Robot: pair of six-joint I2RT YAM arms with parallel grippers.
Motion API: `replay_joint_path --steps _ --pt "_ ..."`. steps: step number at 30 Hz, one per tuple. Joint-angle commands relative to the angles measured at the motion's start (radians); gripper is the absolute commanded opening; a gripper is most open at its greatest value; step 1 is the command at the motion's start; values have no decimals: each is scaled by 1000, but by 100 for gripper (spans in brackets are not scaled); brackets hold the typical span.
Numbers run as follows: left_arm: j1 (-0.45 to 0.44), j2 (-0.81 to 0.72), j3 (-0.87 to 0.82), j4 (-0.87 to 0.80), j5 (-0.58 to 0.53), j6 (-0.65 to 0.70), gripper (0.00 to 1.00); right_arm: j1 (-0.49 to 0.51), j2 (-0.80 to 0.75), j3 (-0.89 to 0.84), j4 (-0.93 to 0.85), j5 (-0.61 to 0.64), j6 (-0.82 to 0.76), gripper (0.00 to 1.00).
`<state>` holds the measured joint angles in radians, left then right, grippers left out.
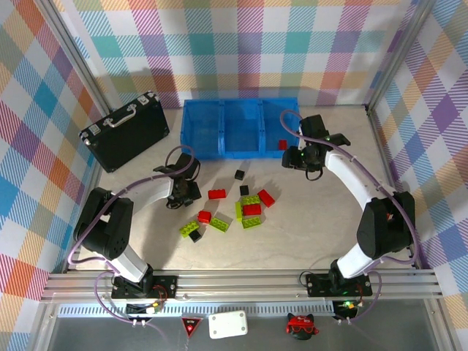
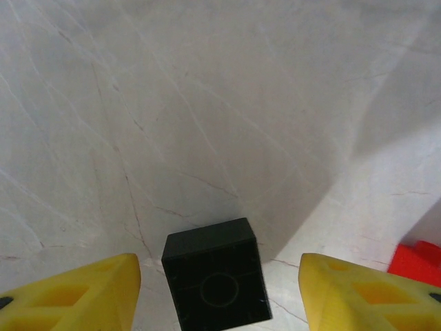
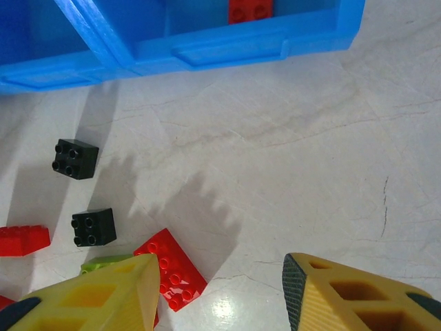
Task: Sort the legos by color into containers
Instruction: Pick up the lego from the middle-left of the table.
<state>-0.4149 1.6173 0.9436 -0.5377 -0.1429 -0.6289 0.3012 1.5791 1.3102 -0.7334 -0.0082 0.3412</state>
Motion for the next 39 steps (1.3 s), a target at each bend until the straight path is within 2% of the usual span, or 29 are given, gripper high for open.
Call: replay_joint_path --steps 1,6,11,15,28,39 --pt "-10 21 -20 18 -4 -23 61 -3 -14 -7 14 6 11 52" --pt "-10 24 -25 30 -4 -28 53 -3 -5 11 1 7 6 52" --pt "-9 12 -25 30 -7 -25 39 -3 -5 13 0 8 11 51" --pt "-10 3 -26 32 -3 -24 34 -2 -2 16 -10 8 15 50" --pt "-10 -30 15 2 16 22 32 -2 -13 1 -14 15 14 49" --pt "-8 -35 195 -96 2 90 32 -2 -55 -36 -15 25 19 49"
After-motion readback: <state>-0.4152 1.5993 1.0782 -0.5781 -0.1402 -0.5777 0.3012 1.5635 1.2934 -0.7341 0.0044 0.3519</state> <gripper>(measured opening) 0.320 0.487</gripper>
